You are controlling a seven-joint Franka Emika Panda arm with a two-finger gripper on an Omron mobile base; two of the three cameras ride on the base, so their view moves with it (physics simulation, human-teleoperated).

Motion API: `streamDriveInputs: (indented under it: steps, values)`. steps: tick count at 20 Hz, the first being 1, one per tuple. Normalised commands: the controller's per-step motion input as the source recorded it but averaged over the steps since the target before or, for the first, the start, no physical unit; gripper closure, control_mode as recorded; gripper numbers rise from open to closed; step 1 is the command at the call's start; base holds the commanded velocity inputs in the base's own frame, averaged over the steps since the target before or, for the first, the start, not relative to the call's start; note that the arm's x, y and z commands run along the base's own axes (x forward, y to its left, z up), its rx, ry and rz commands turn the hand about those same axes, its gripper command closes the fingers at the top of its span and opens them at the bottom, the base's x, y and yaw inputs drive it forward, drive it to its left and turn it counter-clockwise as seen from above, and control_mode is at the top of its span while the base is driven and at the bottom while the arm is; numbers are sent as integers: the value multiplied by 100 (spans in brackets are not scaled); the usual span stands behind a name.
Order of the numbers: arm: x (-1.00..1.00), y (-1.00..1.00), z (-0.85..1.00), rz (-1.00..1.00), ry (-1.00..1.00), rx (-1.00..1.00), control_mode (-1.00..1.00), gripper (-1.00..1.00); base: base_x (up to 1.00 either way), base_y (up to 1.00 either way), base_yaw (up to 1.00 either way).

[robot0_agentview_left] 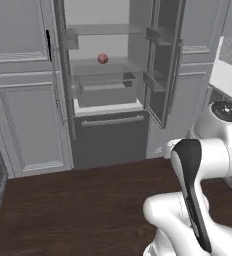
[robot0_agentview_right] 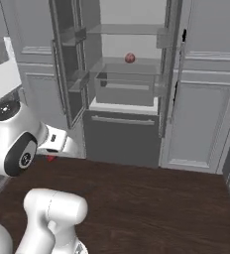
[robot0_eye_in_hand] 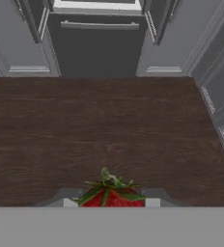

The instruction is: Take the strawberry from the fridge and place it on top of the pancake, located on the dining counter.

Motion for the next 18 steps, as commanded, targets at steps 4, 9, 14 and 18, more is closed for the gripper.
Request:
streamDriveInputs:
  steps: [4, 9, 14, 18]
  values:
    - [0, 0, 0, 0, 0, 0, 100, 100, -38, 26, 76]
    - [0, 0, 0, 0, 0, 0, 100, 100, -31, 4, 90]
    - [0, 0, 0, 0, 0, 0, 100, 100, -48, 8, 84]
    - [0, 0, 0, 0, 0, 0, 100, 100, -62, 54, 73]
